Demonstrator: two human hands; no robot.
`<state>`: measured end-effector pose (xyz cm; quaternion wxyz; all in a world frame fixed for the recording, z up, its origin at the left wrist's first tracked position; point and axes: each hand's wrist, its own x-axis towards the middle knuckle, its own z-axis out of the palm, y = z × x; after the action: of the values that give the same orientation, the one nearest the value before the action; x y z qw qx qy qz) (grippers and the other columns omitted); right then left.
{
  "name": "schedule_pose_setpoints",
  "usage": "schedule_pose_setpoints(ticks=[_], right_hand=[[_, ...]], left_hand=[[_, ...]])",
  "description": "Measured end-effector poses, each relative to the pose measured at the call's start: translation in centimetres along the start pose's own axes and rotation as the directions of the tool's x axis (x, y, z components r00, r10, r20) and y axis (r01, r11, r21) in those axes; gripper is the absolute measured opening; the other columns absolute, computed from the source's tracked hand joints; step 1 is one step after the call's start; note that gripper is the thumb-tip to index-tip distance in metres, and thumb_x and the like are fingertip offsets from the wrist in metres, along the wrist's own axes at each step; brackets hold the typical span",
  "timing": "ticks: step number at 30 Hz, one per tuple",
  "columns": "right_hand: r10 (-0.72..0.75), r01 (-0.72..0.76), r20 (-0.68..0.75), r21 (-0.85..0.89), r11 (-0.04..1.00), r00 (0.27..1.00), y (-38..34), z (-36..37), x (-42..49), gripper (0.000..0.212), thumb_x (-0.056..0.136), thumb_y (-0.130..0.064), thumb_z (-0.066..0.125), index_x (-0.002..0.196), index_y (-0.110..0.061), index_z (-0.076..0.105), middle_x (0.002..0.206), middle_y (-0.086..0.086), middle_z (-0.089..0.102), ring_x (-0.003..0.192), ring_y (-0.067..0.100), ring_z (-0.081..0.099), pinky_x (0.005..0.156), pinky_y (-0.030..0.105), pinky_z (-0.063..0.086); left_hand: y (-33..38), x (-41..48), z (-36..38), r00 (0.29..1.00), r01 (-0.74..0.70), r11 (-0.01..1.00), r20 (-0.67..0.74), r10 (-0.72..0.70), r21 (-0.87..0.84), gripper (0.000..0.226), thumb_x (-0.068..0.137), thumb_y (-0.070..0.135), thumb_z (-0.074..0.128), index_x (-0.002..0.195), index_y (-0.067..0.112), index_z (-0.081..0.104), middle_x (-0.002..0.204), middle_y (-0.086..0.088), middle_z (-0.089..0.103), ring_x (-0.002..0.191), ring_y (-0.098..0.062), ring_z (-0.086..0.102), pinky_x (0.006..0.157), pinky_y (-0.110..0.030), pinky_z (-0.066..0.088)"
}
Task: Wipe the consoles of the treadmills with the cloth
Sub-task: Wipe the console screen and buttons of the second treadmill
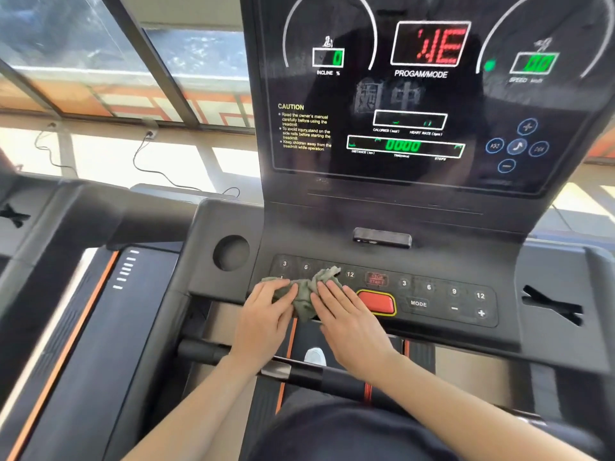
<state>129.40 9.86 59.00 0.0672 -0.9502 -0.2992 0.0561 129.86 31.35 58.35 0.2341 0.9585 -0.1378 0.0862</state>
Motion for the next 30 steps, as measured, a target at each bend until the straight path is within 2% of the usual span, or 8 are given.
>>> schedule_pose_setpoints(ticks=[5, 8, 11, 13, 17, 22, 26, 30], right_hand=[[0.007, -0.007, -0.010, -0.047, 0.999, 1.000, 1.8, -1.5, 3.1, 0.058, 0.098, -0.036, 0.051, 0.151, -0.012, 0.042, 0.158, 0.010, 0.036, 0.147, 0.029, 0.032, 0.122, 0.052, 0.020], [0.042, -0.042, -0.003, -0.145, 0.988, 0.999, 3.9, -3.0, 6.6, 0.063, 0.095, -0.033, 0.057, 0.152, -0.014, 0.038, 0.161, 0.007, 0.032, 0.148, 0.027, 0.028, 0.121, 0.052, 0.018], [0.003, -0.015, -0.058, -0.202, 0.979, 0.998, 6.2, -4.3, 7.8, 0.036, 0.087, -0.023, 0.064, 0.123, -0.019, 0.065, 0.134, 0.002, 0.058, 0.121, 0.027, 0.051, 0.104, 0.044, 0.036], [-0.039, 0.017, -0.110, -0.190, 0.982, 0.993, 7.9, -4.7, 7.3, 0.016, 0.083, -0.014, 0.066, 0.097, -0.020, 0.071, 0.111, 0.000, 0.064, 0.103, 0.025, 0.057, 0.091, 0.039, 0.039], [-0.088, 0.038, -0.263, -0.192, 0.981, 0.961, 10.8, -4.2, 4.6, 0.009, 0.081, -0.009, 0.060, 0.075, -0.012, 0.066, 0.083, 0.006, 0.060, 0.087, 0.031, 0.055, 0.075, 0.040, 0.042], [0.079, -0.148, -0.398, -0.148, 0.978, 0.914, 15.7, -3.9, -0.3, 0.012, 0.079, -0.001, 0.066, 0.079, -0.012, 0.066, 0.078, 0.007, 0.053, 0.079, 0.030, 0.048, 0.070, 0.040, 0.036], [0.227, -0.295, -0.462, -0.079, 0.952, 0.857, 18.3, -4.3, -3.4, 0.015, 0.076, 0.003, 0.072, 0.077, -0.012, 0.070, 0.075, 0.005, 0.056, 0.076, 0.030, 0.048, 0.069, 0.038, 0.035], [0.289, -0.354, -0.472, -0.053, 0.934, 0.833, 18.7, -3.9, -5.2, 0.011, 0.076, -0.002, 0.078, 0.079, -0.012, 0.073, 0.075, 0.005, 0.057, 0.076, 0.029, 0.049, 0.068, 0.038, 0.038]], left_hand=[[-0.1, 2.0, 0.6, 0.996, 0.081, 0.997, -0.040, -0.081, 0.018, 0.033, 0.093, 0.009, 0.068, 0.125, 0.011, 0.071, 0.126, -0.007, 0.064, 0.117, -0.023, 0.056, 0.095, -0.034, 0.053], [0.2, 5.5, 1.0, 0.989, 0.140, 0.989, -0.061, -0.136, 0.050, 0.033, 0.088, 0.007, 0.073, 0.121, 0.011, 0.073, 0.122, -0.008, 0.062, 0.111, -0.027, 0.053, 0.087, -0.040, 0.055], [1.6, 8.4, 1.2, 0.989, 0.137, 0.990, -0.057, -0.135, 0.025, 0.035, 0.085, 0.006, 0.073, 0.118, 0.016, 0.072, 0.112, -0.002, 0.060, 0.100, -0.024, 0.052, 0.078, -0.038, 0.053], [3.0, 9.7, 1.5, 0.991, 0.124, 0.992, -0.042, -0.124, -0.022, 0.034, 0.084, 0.006, 0.071, 0.115, 0.021, 0.070, 0.107, 0.003, 0.059, 0.099, -0.021, 0.054, 0.072, -0.035, 0.051], [5.1, 11.7, 2.8, 1.000, -0.015, 0.997, 0.016, 0.016, -0.081, 0.020, 0.085, 0.006, 0.068, 0.099, 0.020, 0.070, 0.102, 0.006, 0.058, 0.096, -0.017, 0.056, 0.070, -0.035, 0.052], [7.6, 14.1, 4.6, 0.971, -0.207, 0.969, 0.089, 0.220, -0.132, 0.012, 0.087, 0.008, 0.072, 0.089, 0.020, 0.072, 0.099, 0.008, 0.058, 0.093, -0.014, 0.055, 0.069, -0.040, 0.053], [11.0, 16.2, 5.9, 0.920, -0.354, 0.926, 0.129, 0.370, -0.131, 0.009, 0.087, 0.013, 0.075, 0.091, 0.021, 0.078, 0.093, 0.004, 0.059, 0.089, -0.017, 0.054, 0.057, -0.037, 0.052], [12.4, 16.3, 6.3, 0.870, -0.457, 0.884, 0.156, 0.468, -0.099, 0.013, 0.084, 0.008, 0.075, 0.090, 0.018, 0.079, 0.087, 0.000, 0.059, 0.080, -0.020, 0.054, 0.046, -0.033, 0.047]])
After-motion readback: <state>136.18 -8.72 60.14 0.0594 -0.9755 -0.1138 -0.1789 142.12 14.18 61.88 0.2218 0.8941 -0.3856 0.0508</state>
